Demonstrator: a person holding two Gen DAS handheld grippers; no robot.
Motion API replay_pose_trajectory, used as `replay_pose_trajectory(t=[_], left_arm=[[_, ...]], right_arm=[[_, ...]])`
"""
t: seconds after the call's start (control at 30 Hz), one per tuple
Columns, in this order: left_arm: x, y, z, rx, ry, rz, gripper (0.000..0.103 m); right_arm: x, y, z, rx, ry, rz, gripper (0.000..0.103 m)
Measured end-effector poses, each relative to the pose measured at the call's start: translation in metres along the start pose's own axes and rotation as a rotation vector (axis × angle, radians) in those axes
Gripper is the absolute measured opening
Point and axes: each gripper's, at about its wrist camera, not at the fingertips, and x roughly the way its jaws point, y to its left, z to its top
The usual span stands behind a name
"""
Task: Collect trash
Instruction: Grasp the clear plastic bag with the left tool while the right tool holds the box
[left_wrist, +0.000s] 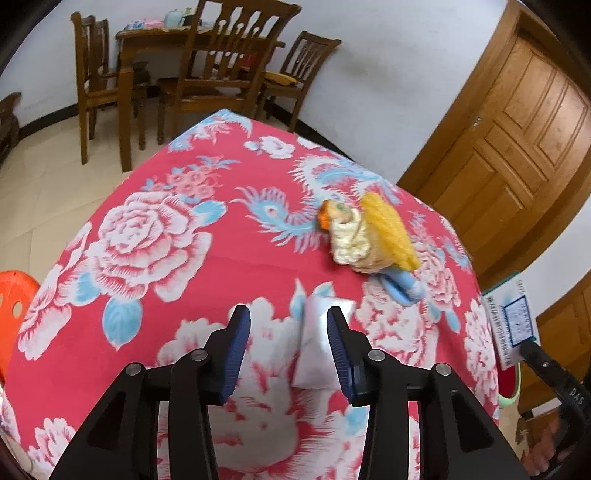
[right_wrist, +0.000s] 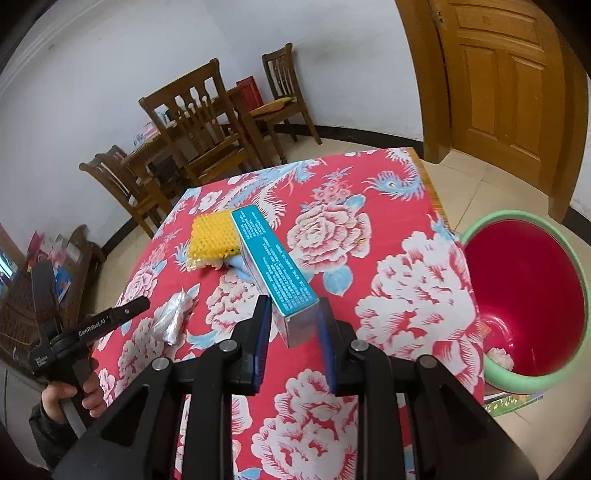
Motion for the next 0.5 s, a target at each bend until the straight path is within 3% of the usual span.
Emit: replay_pose_trajectory(t=[0.2, 0.5], left_arm=[[0.007, -0.001, -0.005, -0.013, 0.037, -0.021, 0.045], [0.021, -0.031, -0.018, 0.072, 0.073, -0.014, 0.047]], right_arm=[[-0.002, -0.012, -0.001, 0.033, -0.003, 0.006, 0.028], [-0.007, -0.028, -0.003, 0.070, -0.009, 0.004, 0.028]])
